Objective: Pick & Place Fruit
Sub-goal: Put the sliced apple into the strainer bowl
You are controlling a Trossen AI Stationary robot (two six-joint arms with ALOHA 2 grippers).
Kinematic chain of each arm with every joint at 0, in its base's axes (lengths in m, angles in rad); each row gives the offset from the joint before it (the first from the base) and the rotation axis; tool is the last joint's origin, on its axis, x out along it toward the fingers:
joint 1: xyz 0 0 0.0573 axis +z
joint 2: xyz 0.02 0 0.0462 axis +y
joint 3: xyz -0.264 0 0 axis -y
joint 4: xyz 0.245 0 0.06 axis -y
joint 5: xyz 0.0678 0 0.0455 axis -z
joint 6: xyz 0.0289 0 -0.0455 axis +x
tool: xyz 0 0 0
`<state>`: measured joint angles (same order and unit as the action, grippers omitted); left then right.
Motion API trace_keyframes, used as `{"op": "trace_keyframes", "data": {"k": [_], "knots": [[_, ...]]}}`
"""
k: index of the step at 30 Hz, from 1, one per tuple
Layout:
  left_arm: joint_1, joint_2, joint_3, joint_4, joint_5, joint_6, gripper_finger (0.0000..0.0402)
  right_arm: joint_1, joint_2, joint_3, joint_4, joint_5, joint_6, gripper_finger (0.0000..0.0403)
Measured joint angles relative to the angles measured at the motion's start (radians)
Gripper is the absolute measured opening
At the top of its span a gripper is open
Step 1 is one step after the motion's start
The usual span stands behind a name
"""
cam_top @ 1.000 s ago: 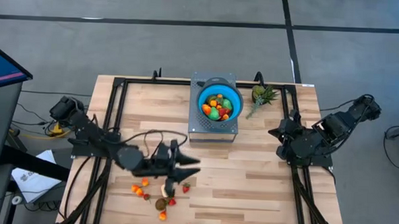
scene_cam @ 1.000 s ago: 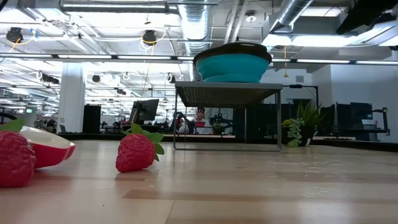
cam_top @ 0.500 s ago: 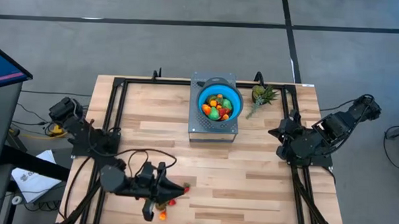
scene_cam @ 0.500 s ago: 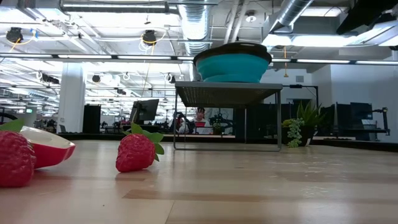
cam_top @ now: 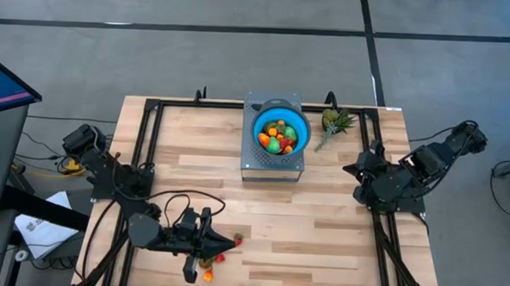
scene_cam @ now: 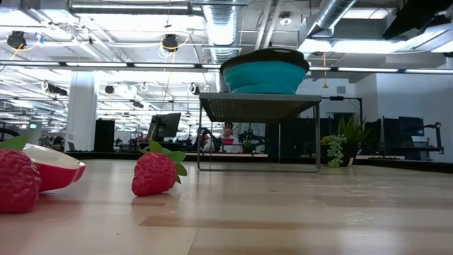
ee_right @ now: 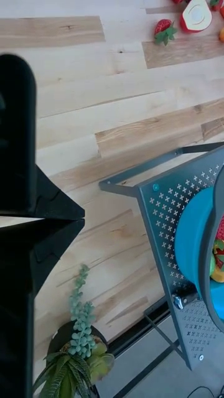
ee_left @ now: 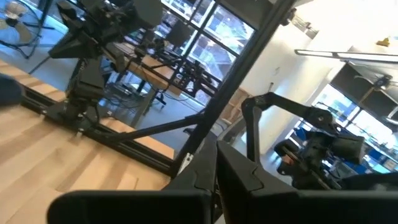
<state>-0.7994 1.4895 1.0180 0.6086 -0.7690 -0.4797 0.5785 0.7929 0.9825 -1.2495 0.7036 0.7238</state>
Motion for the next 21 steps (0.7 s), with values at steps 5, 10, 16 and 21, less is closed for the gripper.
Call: {"op": "trace_keyframes", "data": {"k": [5, 10, 16, 21], "knots": [[0.000, 0.000, 0.000, 0.000, 0.017, 0.000, 0.0005, 0.000, 0.000, 0.000, 0.000, 0.000, 0.001, 0.0000], [-0.002, 0.000, 0.000, 0.000, 0.017, -0.003, 0.0003, 0.000, 0.000, 0.000, 0.000, 0.000, 0.002, 0.0000], [-0.008, 0.019, 0.001, -0.038, -0.012, -0.039, 0.0002, 0.000, 0.000, 0.000, 0.000, 0.000, 0.002, 0.0000], [0.021, 0.027, 0.030, -0.072, -0.016, -0.050, 0.0002, 0.000, 0.000, 0.000, 0.000, 0.000, 0.002, 0.0000]]}}
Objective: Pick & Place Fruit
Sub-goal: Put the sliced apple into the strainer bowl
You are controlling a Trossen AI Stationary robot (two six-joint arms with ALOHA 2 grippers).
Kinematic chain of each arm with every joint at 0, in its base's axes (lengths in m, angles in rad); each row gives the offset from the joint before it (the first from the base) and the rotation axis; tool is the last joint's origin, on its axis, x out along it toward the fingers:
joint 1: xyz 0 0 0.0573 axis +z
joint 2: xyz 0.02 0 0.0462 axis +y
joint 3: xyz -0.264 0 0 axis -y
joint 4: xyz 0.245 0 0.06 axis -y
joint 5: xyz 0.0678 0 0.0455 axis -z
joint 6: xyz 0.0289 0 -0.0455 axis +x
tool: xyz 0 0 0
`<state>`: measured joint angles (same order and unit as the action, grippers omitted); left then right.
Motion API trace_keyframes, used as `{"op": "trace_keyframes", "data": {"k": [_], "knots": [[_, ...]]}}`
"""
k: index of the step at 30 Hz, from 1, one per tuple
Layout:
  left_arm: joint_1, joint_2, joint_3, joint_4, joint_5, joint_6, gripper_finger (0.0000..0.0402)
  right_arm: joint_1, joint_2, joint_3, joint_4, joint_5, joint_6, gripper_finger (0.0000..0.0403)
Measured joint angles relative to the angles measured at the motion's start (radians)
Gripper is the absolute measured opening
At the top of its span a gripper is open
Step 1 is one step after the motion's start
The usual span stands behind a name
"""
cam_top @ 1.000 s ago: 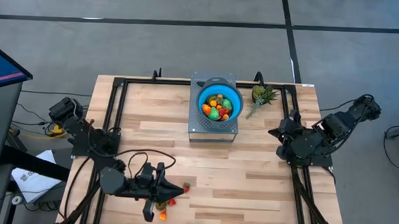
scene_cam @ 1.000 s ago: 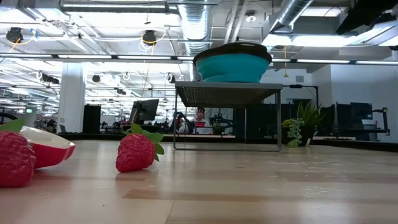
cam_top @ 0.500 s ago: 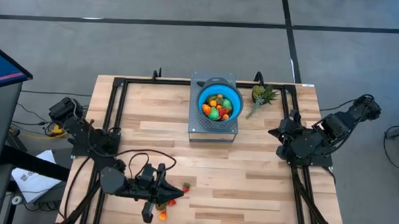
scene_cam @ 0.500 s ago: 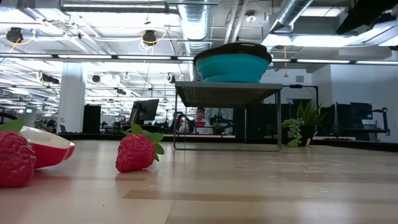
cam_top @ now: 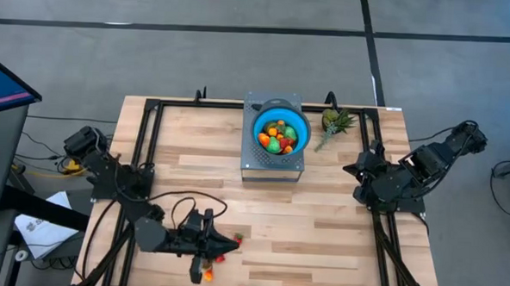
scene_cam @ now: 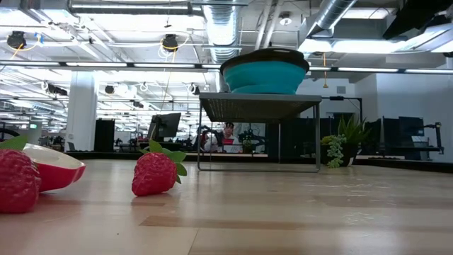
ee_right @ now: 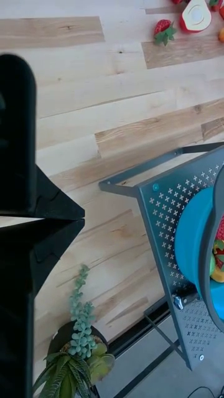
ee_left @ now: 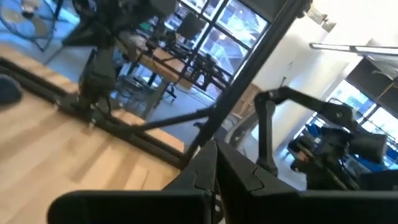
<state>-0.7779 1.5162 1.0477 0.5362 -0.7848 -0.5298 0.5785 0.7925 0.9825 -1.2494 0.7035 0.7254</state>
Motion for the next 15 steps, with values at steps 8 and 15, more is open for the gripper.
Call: {"op": "trace_keyframes", "data": {"k": [8, 15], "knots": [[0.017, 0.000, 0.150, -0.390, 0.007, -0.038, 0.0001, 0.000, 0.000, 0.000, 0.000, 0.000, 0.000, 0.0000], [0.004, -0.001, 0.188, -0.750, 0.022, -0.233, 0.0001, -0.021, 0.000, 0.000, 0.006, 0.000, 0.000, 0.0000]]}}
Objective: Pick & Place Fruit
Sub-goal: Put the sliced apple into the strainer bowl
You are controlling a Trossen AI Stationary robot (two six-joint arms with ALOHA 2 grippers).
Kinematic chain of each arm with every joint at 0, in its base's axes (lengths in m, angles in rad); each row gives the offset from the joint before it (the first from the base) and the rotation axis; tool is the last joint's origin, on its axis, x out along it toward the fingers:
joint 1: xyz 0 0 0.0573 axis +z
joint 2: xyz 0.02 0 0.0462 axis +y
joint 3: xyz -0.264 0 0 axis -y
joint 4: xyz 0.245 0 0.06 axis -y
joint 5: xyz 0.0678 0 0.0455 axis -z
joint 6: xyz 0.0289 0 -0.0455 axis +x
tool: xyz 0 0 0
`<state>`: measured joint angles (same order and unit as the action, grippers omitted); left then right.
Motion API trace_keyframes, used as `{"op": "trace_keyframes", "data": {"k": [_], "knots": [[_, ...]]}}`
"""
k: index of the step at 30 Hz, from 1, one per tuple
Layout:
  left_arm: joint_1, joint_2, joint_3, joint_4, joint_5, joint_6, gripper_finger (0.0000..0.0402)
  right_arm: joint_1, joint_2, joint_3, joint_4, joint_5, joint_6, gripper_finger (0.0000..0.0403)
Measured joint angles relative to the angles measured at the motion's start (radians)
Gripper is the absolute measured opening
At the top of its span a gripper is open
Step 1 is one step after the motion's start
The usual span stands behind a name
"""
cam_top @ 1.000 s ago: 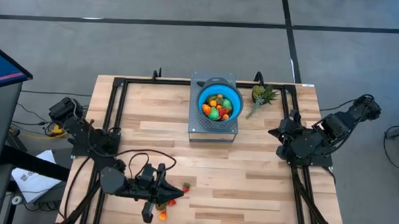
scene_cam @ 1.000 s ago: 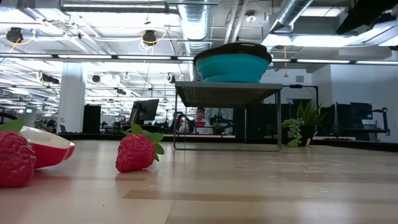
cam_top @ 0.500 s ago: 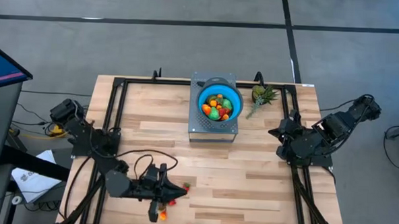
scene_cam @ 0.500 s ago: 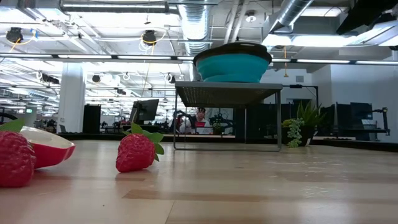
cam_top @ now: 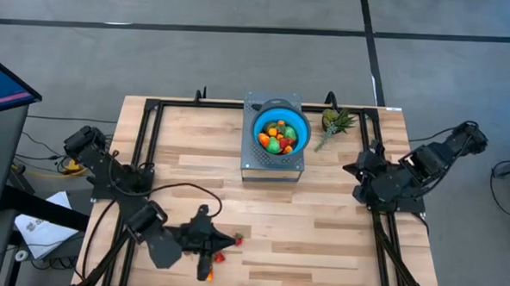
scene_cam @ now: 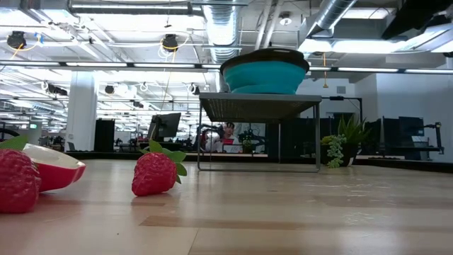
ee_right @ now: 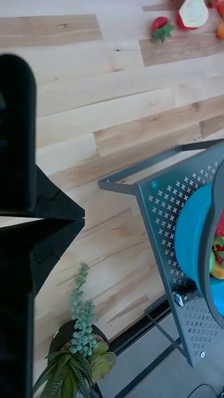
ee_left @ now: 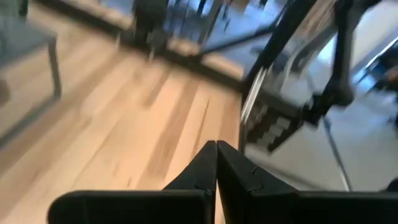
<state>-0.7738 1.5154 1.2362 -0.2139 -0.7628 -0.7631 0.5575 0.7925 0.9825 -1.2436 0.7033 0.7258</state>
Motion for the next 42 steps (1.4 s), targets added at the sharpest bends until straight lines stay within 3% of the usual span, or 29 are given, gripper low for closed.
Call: {"op": "trace_keyframes", "data": {"k": [7, 13, 22, 42], "knots": [[0.008, 0.009, -0.050, -0.233, 0.154, -0.151, 0.0001, -0.048, 0.000, 0.000, 0.018, 0.000, 0.000, 0.0000], [0.020, 0.017, -0.132, -0.282, 0.230, -0.162, 0.0001, -0.081, 0.000, 0.000, 0.018, 0.000, 0.000, 0.0000], [0.070, 0.018, -0.278, -0.305, 0.483, -0.159, 0.0001, -0.117, 0.000, 0.000, 0.017, 0.000, 0.000, 0.0000], [0.071, 0.017, -0.329, -0.273, 0.509, -0.161, 0.0004, -0.150, 0.000, 0.000, 0.017, 0.000, 0.008, 0.0000]]}}
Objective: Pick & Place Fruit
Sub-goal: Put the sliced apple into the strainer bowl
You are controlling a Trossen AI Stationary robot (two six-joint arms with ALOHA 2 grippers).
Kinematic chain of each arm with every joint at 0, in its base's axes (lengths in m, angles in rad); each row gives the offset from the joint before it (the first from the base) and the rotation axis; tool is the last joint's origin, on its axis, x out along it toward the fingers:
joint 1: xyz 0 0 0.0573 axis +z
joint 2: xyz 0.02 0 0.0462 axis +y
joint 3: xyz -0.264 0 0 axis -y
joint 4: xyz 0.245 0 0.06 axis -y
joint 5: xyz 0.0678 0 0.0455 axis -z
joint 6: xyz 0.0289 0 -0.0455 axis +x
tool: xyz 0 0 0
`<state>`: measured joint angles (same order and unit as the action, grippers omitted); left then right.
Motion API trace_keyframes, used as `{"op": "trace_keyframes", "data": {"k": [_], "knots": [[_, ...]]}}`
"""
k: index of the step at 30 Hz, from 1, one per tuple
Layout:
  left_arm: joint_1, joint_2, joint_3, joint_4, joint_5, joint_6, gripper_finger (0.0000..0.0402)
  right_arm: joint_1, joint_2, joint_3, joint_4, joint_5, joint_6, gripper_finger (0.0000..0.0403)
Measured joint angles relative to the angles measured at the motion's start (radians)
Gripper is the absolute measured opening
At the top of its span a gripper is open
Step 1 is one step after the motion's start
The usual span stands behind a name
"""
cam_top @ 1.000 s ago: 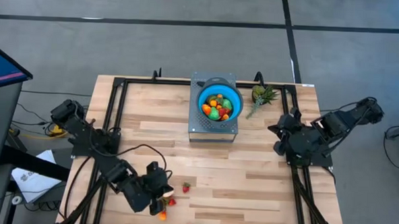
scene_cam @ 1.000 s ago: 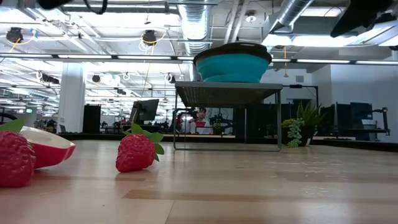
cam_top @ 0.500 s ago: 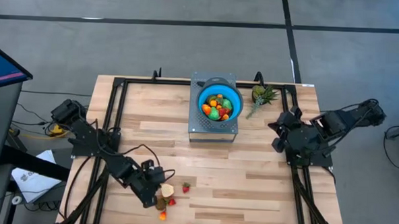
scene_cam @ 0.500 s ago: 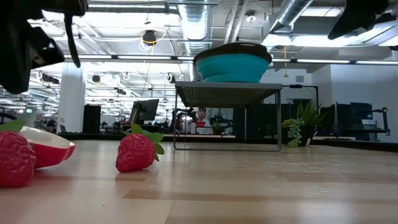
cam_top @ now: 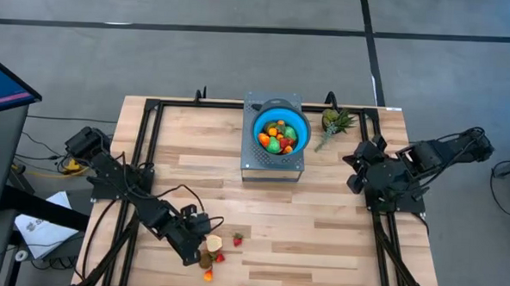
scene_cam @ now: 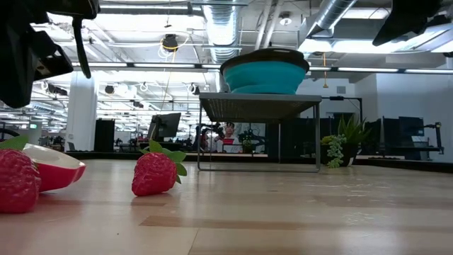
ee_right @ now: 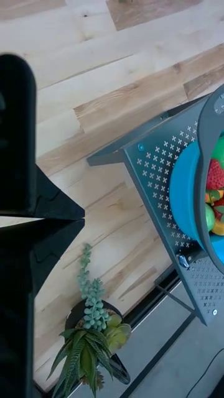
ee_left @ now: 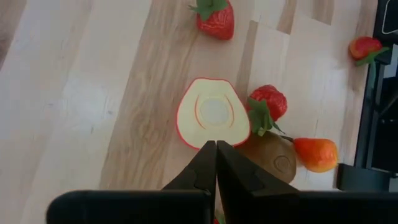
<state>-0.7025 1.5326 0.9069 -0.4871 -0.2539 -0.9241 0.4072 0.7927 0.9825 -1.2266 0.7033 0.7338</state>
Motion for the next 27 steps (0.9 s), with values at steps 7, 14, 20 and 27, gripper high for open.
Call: {"op": "trace_keyframes", "data": {"k": [7, 14, 20, 27], "knots": [[0.010, 0.000, 0.000, 0.006, 0.000, 0.000, 0.0004, 0.000, 0.000, 0.000, 0.000, 0.000, 0.000, 0.0000], [-0.003, 0.000, 0.000, 0.025, 0.022, 0.000, 0.0005, 0.000, 0.000, 0.000, 0.000, 0.000, -0.008, 0.0000], [-0.003, 0.000, 0.000, 0.025, 0.022, -0.074, 0.0009, 0.001, 0.000, 0.000, 0.000, 0.000, -0.008, 0.0000], [-0.003, 0.000, 0.000, 0.032, 0.058, -0.059, 0.0080, 0.001, 0.000, 0.000, 0.000, 0.000, -0.008, 0.0000]]}}
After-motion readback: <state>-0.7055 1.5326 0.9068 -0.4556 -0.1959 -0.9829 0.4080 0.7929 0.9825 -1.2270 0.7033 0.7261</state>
